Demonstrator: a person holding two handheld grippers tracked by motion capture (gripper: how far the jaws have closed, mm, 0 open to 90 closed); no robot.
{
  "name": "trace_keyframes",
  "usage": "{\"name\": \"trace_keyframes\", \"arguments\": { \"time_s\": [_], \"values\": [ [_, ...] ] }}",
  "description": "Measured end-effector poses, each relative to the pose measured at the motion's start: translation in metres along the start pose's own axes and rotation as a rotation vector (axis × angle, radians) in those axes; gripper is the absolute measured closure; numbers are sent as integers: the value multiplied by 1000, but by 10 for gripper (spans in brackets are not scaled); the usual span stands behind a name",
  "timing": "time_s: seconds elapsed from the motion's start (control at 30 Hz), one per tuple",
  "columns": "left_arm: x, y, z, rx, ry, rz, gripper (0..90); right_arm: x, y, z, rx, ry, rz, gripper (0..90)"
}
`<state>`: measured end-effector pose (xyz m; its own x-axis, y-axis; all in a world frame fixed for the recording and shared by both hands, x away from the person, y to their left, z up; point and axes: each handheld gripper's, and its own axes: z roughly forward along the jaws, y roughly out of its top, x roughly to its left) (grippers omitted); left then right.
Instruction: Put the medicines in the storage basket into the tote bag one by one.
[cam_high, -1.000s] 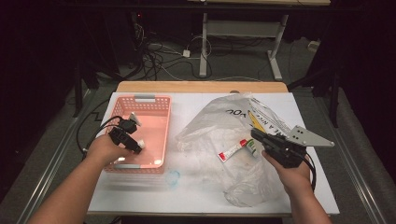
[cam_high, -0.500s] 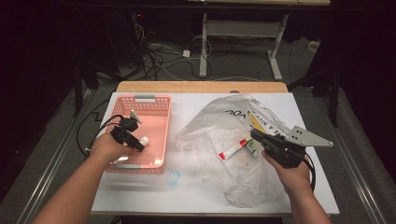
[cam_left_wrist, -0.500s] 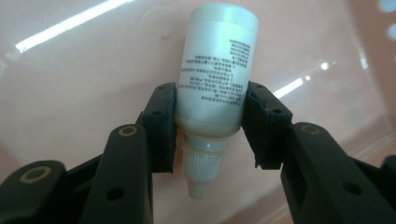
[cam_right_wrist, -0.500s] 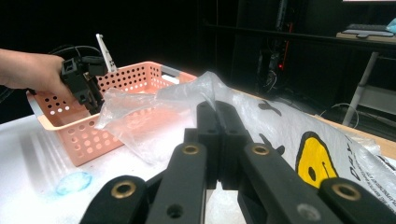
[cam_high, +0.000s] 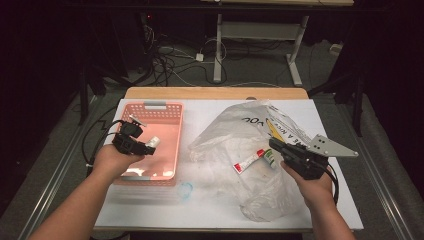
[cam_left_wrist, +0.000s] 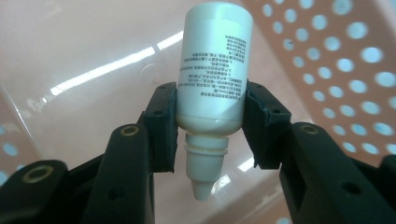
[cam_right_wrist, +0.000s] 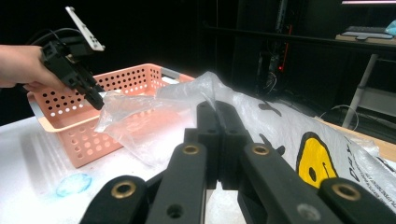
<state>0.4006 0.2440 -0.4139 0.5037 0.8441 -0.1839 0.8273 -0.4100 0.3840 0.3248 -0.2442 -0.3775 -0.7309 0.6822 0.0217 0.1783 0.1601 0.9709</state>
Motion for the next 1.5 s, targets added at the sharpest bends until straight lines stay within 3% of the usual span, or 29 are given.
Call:
{"name": "trace_keyframes", "arguments": {
  "time_s": [0.13, 0.27, 0.47, 0.57, 0.67, 0.8, 0.93, 1.1, 1.5],
  "values": [
    [-5, -7, -9, -61, -16, -6, 571, 1, 0, 0, 1, 0, 1, 900],
    [-10, -16, -14, -107, -4, 10, 571, 1, 1, 0, -2, -2, -1, 900],
    [-11, -31, -13, -171, -10, -5, 572, 1, 0, 1, -2, 2, -6, 900],
    [-13, -36, -10, -171, 23, -3, 573, 1, 0, 1, 2, 0, 0, 900],
    [-12, -40, -7, -195, 8, -13, 574, 1, -1, 2, 2, 2, -5, 900],
    [-16, -44, -7, -250, 11, 3, 574, 1, -2, 2, 3, 2, -2, 900],
    [-25, -46, -12, -329, -19, 10, 575, 1, -3, 2, 7, 1, -3, 900],
    [-41, -42, -19, -388, -59, 33, 576, 1, -3, 3, 9, 3, 1, 900],
    [-94, -34, -33, -468, -146, 145, 577, 1, -3, 4, 8, 5, -3, 900]
  ]
}}
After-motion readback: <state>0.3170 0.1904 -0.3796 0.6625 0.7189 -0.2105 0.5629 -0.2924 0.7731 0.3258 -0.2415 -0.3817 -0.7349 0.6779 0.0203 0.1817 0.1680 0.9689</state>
